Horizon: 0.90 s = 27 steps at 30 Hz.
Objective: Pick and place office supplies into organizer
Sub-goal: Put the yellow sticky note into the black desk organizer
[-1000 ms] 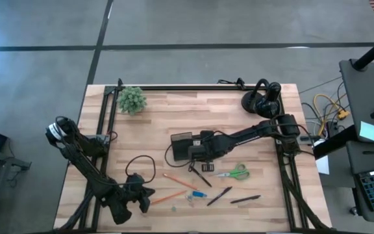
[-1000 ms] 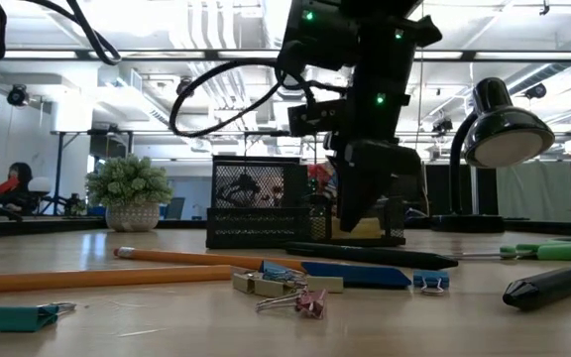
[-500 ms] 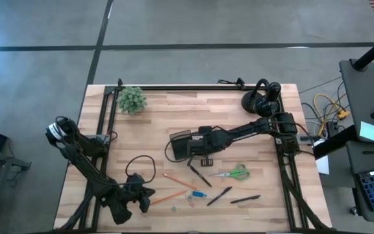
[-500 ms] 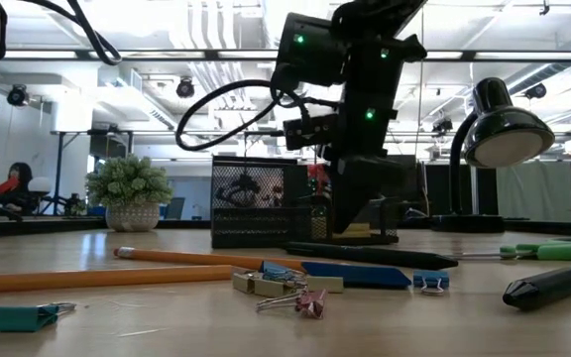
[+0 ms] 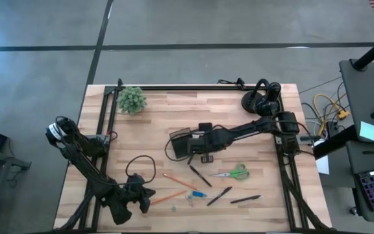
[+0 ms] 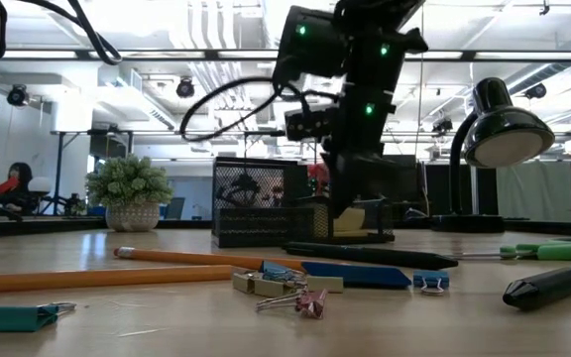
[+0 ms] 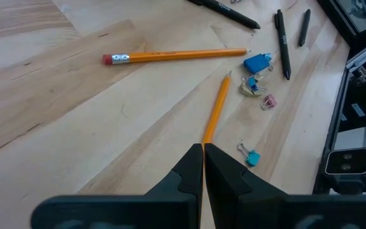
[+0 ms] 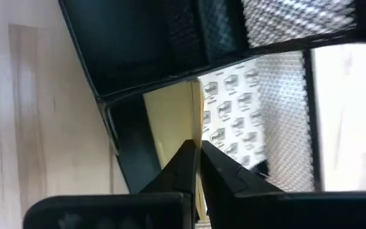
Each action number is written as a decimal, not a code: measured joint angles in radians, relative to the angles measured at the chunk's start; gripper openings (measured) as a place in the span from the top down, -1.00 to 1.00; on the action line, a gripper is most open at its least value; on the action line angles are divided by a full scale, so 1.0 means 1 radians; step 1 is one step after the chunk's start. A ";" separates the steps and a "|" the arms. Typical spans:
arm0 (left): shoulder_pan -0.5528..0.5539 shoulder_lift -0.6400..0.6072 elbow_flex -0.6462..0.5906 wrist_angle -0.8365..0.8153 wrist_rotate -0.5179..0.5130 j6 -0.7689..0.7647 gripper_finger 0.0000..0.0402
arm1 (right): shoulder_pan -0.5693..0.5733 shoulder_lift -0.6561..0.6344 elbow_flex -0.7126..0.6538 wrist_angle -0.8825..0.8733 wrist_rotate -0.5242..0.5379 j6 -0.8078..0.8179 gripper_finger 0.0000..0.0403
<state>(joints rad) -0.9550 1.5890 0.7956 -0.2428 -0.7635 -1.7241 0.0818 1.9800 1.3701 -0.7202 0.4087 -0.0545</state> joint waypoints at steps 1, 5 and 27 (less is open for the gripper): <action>0.000 0.000 0.000 0.000 0.000 0.000 1.00 | 0.000 -0.010 0.000 -0.003 0.016 0.005 0.96; 0.000 0.000 0.000 0.000 0.000 0.000 1.00 | -0.001 -0.068 0.016 -0.019 0.068 0.019 0.96; 0.002 -0.001 0.003 0.003 -0.001 0.003 1.00 | 0.108 -0.475 0.100 -0.173 0.080 0.813 0.96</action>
<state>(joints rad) -0.9528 1.5879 0.7986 -0.2397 -0.7650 -1.7215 0.1898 1.5049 1.4703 -0.8935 0.4887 0.7581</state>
